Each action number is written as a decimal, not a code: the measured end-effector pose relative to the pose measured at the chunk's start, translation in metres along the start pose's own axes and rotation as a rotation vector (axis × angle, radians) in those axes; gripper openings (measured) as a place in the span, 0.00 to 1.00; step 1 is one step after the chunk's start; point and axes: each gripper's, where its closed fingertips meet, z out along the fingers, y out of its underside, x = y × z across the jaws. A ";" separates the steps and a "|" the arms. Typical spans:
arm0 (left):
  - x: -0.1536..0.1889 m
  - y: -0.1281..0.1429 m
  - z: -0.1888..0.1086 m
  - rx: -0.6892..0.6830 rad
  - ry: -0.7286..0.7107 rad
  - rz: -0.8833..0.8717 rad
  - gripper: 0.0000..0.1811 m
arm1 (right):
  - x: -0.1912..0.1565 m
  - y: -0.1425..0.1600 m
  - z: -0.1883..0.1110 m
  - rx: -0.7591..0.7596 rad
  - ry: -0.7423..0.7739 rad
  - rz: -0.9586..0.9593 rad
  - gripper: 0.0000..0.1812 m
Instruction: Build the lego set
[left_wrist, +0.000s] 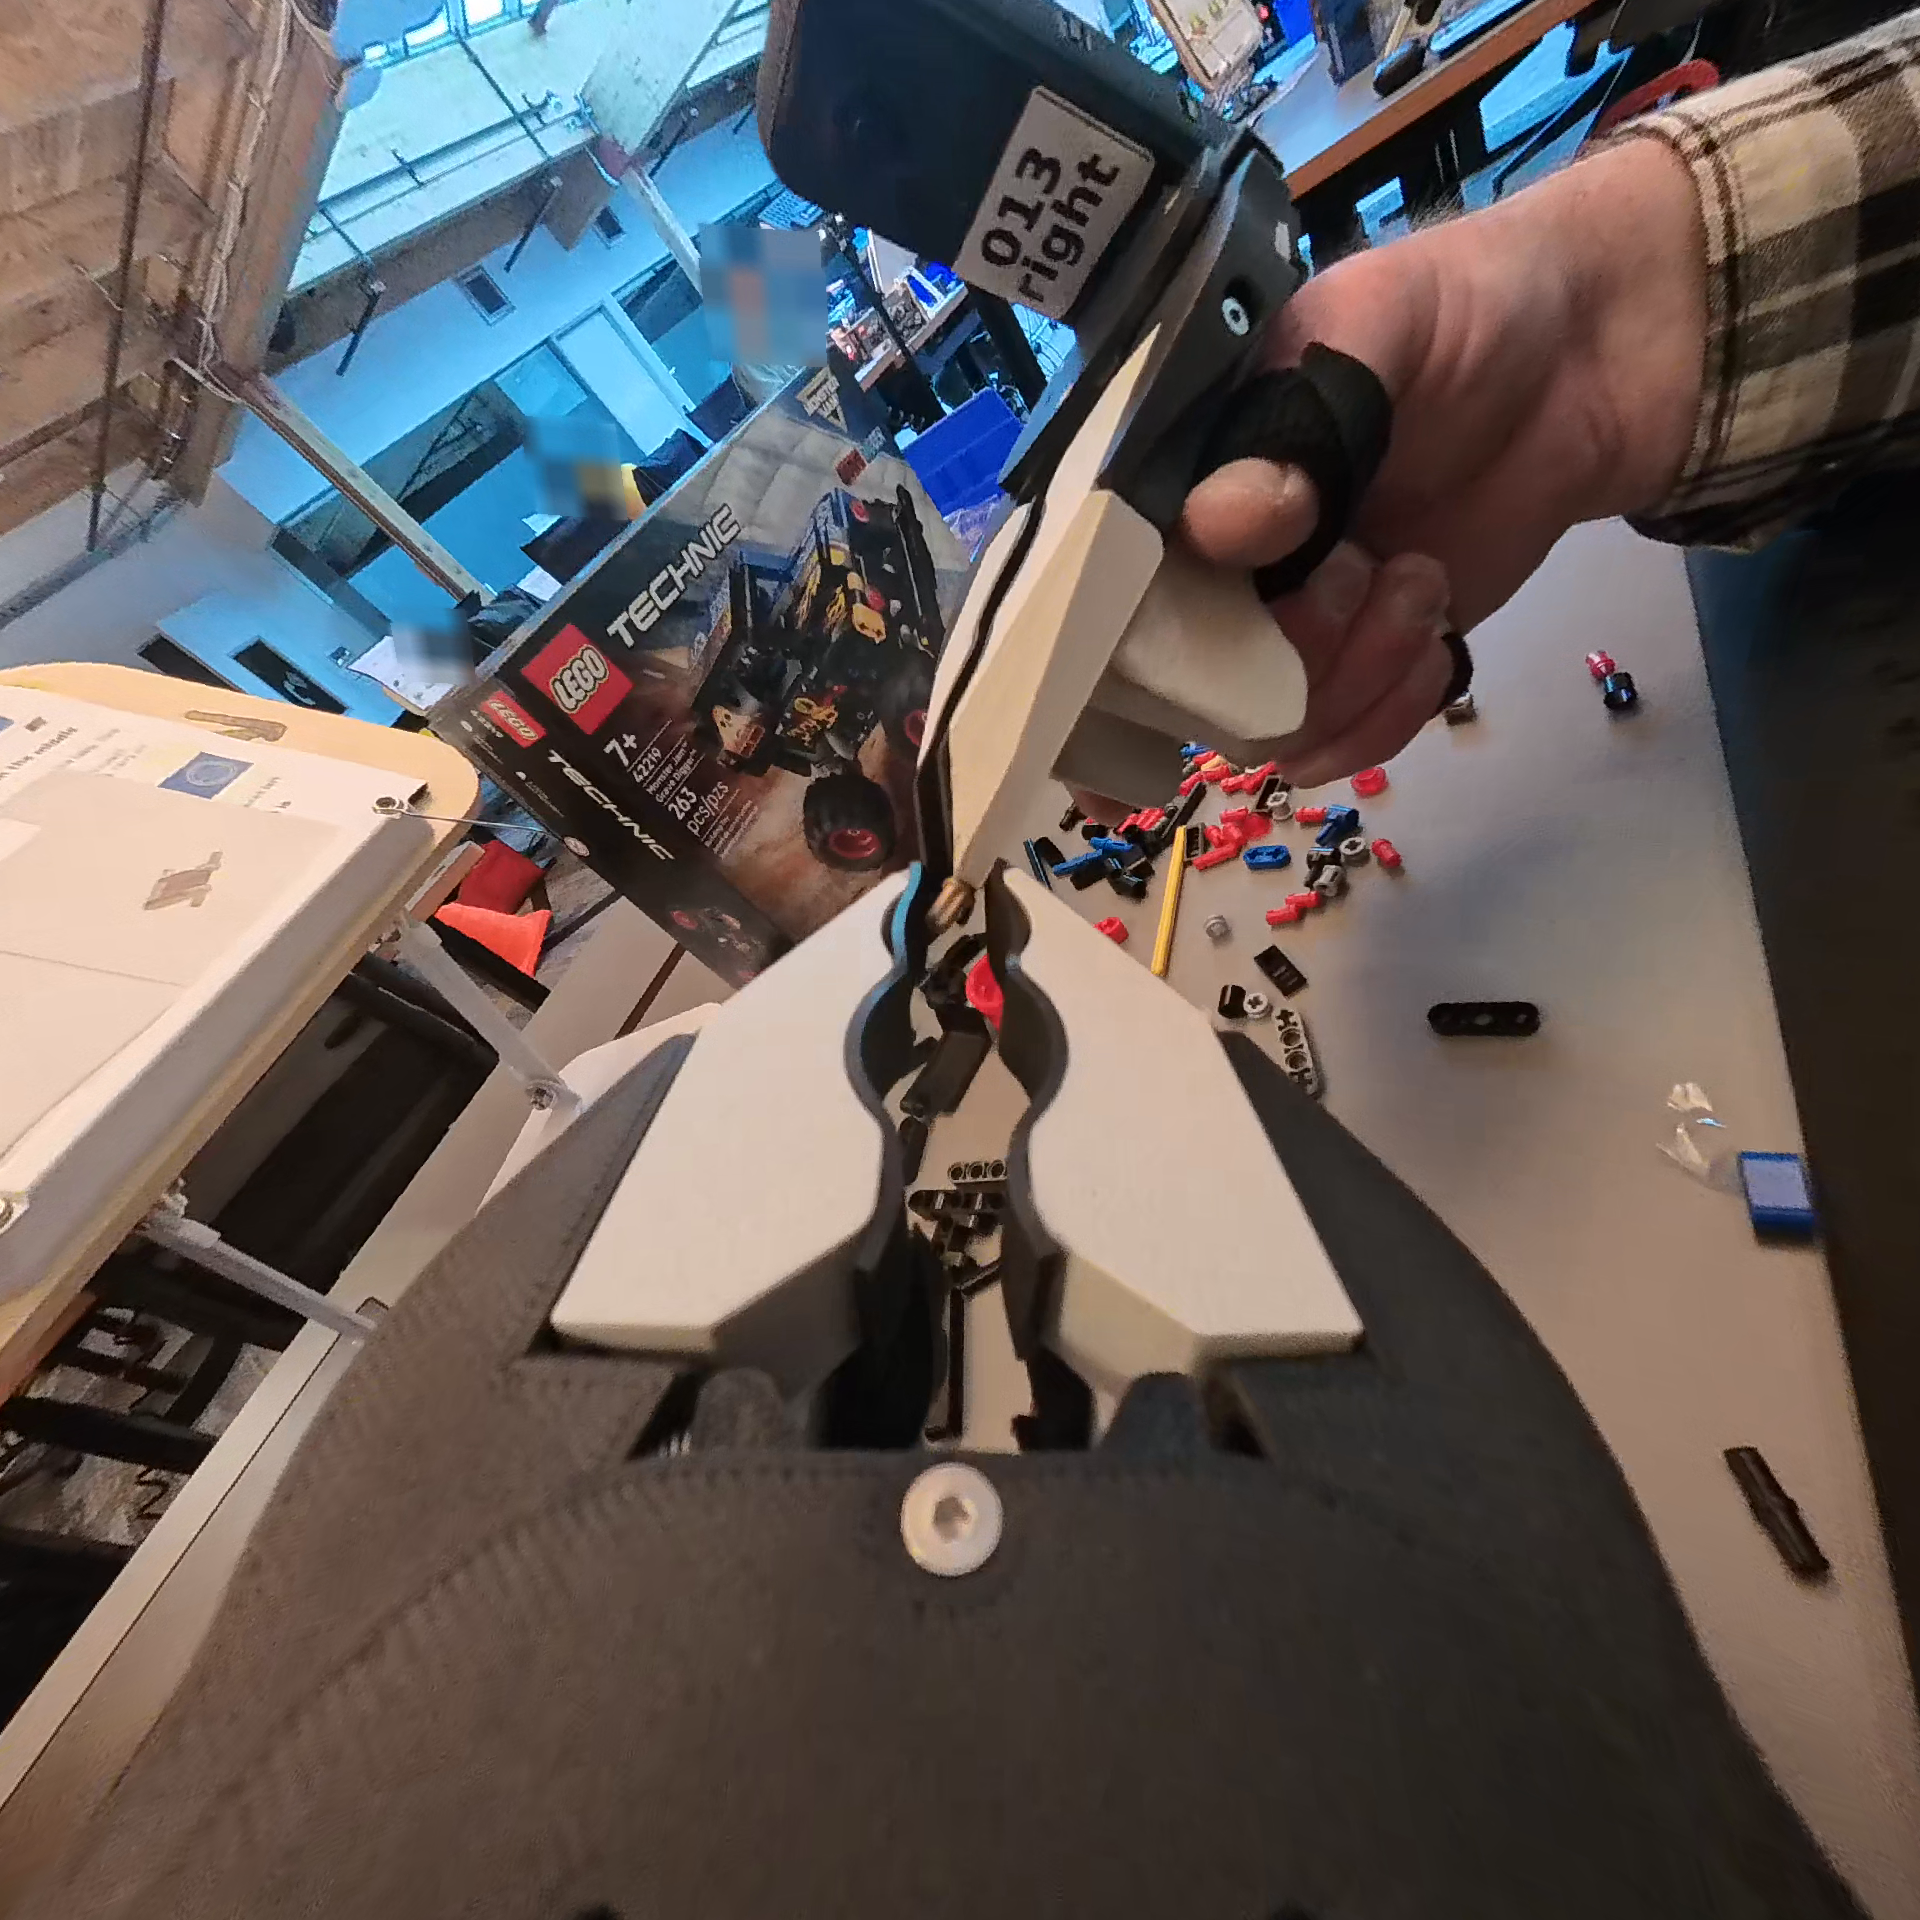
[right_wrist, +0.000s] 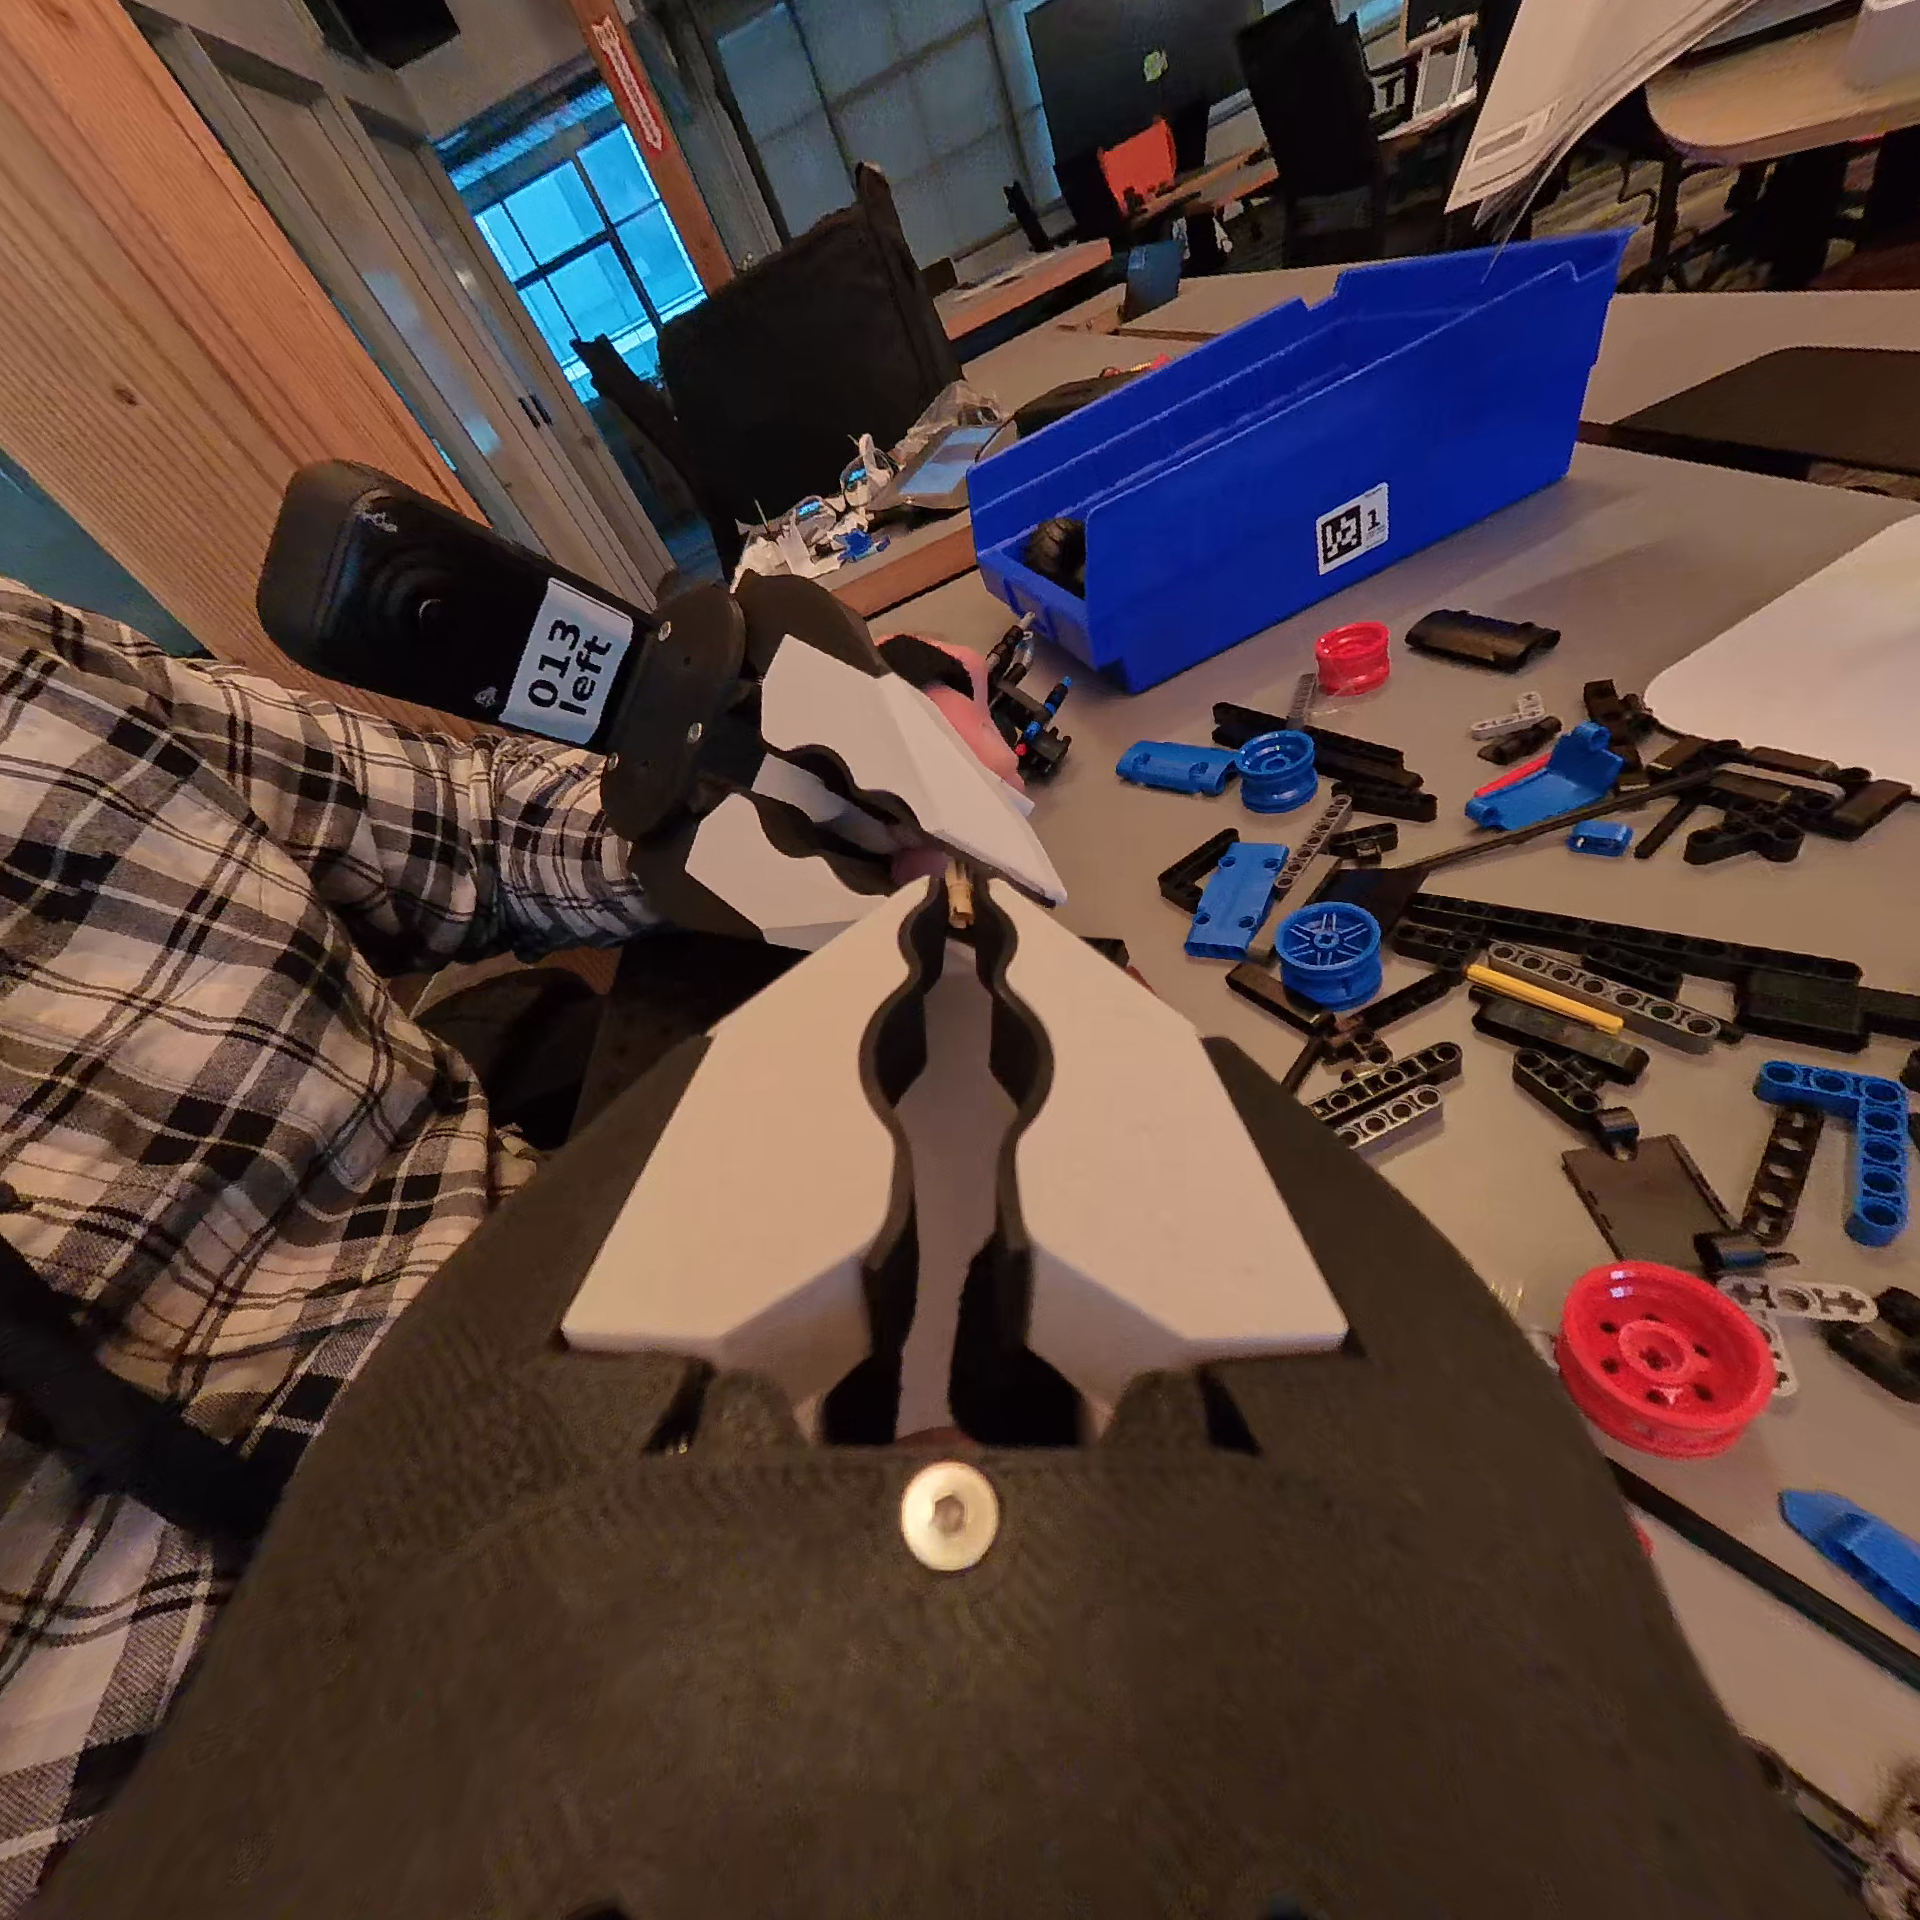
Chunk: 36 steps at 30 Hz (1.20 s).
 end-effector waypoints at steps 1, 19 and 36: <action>0.000 0.000 0.000 0.002 -0.002 -0.001 0.04 | 0.000 0.000 0.000 0.004 -0.001 -0.001 0.02; -0.006 0.000 -0.004 -0.084 -0.130 0.320 0.01 | 0.004 -0.002 -0.010 0.001 0.027 0.003 0.02; -0.006 -0.006 -0.003 -0.005 -0.041 0.001 0.00 | 0.003 -0.006 -0.010 0.017 0.073 -0.105 0.05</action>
